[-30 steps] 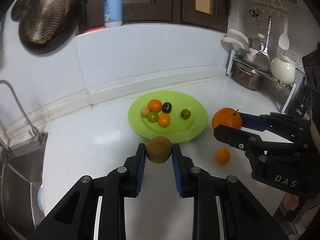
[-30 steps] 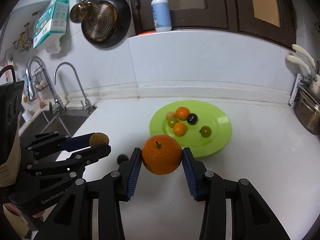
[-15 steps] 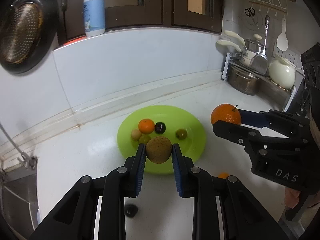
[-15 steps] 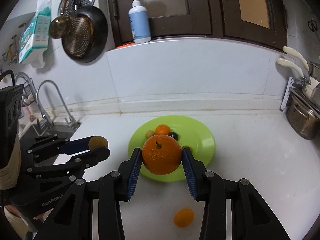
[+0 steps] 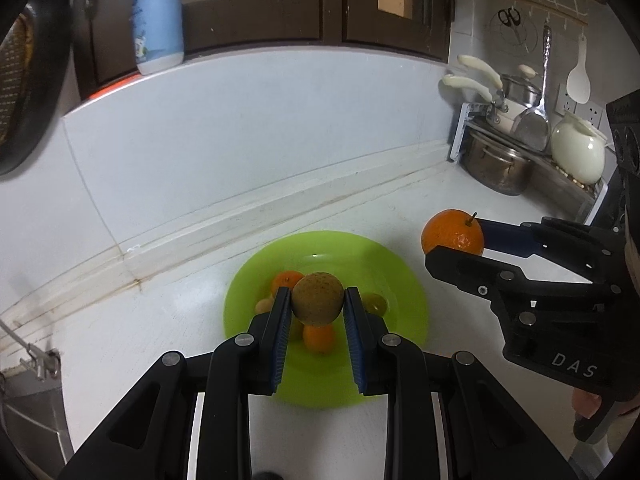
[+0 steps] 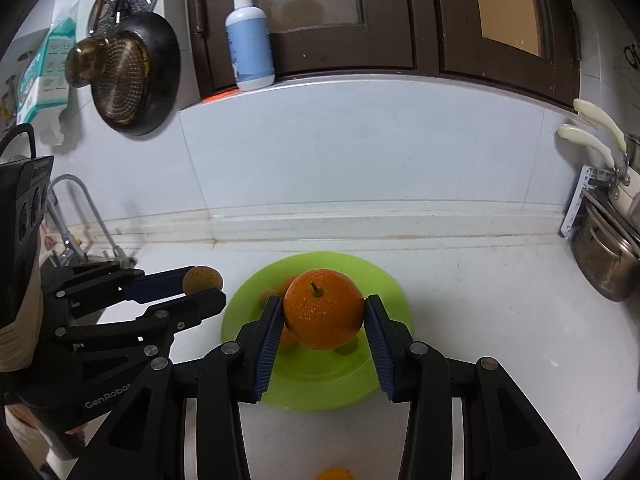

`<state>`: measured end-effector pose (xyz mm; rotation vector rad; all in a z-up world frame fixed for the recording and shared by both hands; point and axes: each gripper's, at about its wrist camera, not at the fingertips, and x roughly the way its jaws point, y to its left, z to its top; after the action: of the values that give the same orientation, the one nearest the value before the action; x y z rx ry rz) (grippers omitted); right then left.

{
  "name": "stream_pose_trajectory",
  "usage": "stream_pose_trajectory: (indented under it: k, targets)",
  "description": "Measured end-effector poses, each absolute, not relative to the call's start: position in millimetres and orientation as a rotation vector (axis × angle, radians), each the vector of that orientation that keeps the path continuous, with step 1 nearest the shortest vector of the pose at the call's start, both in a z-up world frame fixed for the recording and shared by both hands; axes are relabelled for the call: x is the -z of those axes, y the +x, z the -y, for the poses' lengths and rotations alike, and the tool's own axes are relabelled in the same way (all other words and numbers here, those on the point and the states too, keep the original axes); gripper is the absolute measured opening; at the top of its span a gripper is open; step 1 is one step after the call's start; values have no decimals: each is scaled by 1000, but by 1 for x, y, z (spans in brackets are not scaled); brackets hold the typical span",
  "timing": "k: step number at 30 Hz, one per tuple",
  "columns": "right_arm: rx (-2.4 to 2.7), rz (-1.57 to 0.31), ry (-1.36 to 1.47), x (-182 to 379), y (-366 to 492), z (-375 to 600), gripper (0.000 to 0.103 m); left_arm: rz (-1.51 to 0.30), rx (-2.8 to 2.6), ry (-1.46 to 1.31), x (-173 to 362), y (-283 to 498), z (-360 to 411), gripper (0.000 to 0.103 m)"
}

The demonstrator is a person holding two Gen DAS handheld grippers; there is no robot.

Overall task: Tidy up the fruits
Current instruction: 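Carry the tan fruit with the left tool while the right tool carries the mandarin to the plate, then open the left tool over the plate while the right tool releases the mandarin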

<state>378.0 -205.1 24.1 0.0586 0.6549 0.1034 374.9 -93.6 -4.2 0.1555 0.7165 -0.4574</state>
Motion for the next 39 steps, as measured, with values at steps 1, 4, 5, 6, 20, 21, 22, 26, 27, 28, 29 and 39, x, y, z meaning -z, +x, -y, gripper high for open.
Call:
stream_pose_trajectory:
  k: [1,4,5,6,20,21,22,26,27,28,29,39]
  targets:
    - [-103,-659,57,-23,382,207,42,-722,457,160,7,379,96,27]
    - [-96,-676,52,-16,395,211,42,-732,452,179,15,392,100,27]
    - [-94,-680,51,-15,398,213,42,-734,453,182,17,395,102,27]
    - [-94,-684,51,-13,401,214,42,-737,453,184,19,399,103,27]
    - [-85,-792,66,30,450,235,42,-828,489,198,52,461,132,27]
    - [-87,-797,65,32,452,236,42,-833,489,202,54,464,133,27]
    - [-86,-803,63,35,456,236,42,-841,490,207,57,467,135,27]
    - [-87,-828,82,46,465,243,42,-868,486,224,67,477,142,27]
    - [-92,-834,91,49,468,244,42,-875,485,226,70,480,143,27]
    - [-94,-840,97,52,470,245,42,-880,483,229,72,482,142,27]
    - [-94,-847,98,54,472,245,42,-882,481,232,74,483,142,27]
    - [-109,-870,104,66,482,245,43,-866,455,269,75,483,140,36]
